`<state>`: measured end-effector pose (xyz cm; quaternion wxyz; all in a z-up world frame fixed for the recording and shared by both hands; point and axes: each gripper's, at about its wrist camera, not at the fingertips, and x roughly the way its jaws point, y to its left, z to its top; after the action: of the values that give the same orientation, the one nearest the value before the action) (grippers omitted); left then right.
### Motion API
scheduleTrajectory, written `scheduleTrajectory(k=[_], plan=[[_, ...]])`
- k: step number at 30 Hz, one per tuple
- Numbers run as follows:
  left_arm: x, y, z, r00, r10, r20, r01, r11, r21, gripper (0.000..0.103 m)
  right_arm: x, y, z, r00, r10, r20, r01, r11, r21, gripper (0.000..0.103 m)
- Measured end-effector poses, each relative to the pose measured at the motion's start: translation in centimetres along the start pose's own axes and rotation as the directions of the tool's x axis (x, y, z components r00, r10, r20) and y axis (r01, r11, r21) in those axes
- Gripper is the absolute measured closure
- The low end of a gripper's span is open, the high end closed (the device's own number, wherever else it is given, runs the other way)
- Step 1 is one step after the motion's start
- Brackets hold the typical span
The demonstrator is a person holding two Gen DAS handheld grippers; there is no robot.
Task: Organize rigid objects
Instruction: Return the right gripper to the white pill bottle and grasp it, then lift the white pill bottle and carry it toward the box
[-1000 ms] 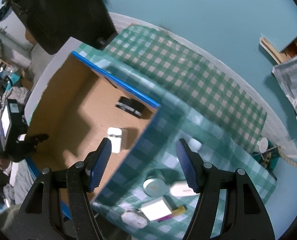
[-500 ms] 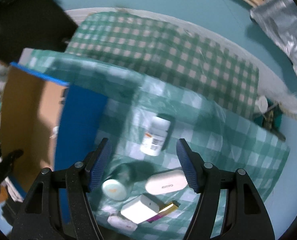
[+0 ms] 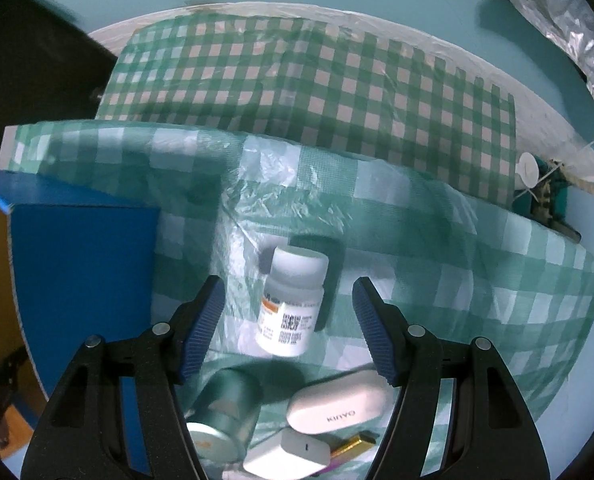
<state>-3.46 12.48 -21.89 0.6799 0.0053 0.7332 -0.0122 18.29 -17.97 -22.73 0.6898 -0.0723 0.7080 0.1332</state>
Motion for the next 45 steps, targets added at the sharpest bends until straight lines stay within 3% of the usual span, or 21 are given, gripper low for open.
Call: scheduleTrajectory(k=[11, 23, 45], plan=[[0.1, 0.1, 0.0, 1.0, -0.009, 0.004, 0.009, 1.0, 0.005, 0.091, 1.7, 0.5, -0.6, 0.999, -0.001, -0.032, 0.002, 1.0, 0.009, 0.071], [0.1, 0.1, -0.3, 1.0, -0.009, 0.003, 0.009, 1.0, 0.009, 0.091, 0.4, 0.6, -1.3, 1.0, 0.022, -0.013, -0.023, 0.998, -0.05, 0.071], [0.1, -0.9, -1.0, 1.0, -0.008, 0.013, 0.008, 1.0, 0.022, 0.091, -8.1, 4.8, -3.1, 0.994, 0.1, 0.049, -0.086, 0.969, -0.233, 0.071]])
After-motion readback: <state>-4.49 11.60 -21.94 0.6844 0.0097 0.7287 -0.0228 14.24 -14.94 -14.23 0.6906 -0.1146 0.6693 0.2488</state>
